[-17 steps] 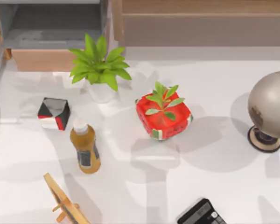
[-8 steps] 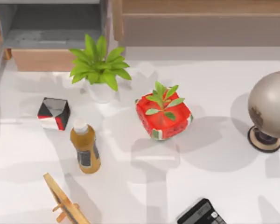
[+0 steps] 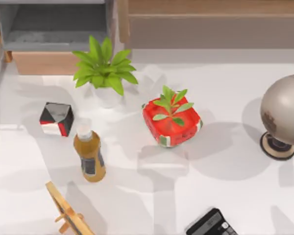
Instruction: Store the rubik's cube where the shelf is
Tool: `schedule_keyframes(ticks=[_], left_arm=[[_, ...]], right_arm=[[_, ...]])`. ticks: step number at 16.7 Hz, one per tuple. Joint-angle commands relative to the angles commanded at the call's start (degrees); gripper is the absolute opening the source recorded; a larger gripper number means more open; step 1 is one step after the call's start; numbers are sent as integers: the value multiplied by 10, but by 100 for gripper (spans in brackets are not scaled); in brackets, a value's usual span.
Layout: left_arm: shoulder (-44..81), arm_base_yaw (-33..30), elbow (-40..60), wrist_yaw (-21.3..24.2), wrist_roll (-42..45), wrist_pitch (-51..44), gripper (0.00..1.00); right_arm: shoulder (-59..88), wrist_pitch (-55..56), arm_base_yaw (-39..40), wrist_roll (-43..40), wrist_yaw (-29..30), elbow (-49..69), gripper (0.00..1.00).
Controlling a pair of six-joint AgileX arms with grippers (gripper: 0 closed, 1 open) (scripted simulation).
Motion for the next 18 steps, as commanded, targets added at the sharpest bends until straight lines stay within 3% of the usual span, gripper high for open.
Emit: schedule_keyframes(ticks=[2,15,18], left_arm=[[0,0,0,0,0,0,100],[0,0,0,0,0,0,2],[0,0,0,0,0,0,0]], right_arm=[[0,0,0,0,0,0,100],[0,0,0,0,0,0,100],[0,0,0,0,0,0,100]])
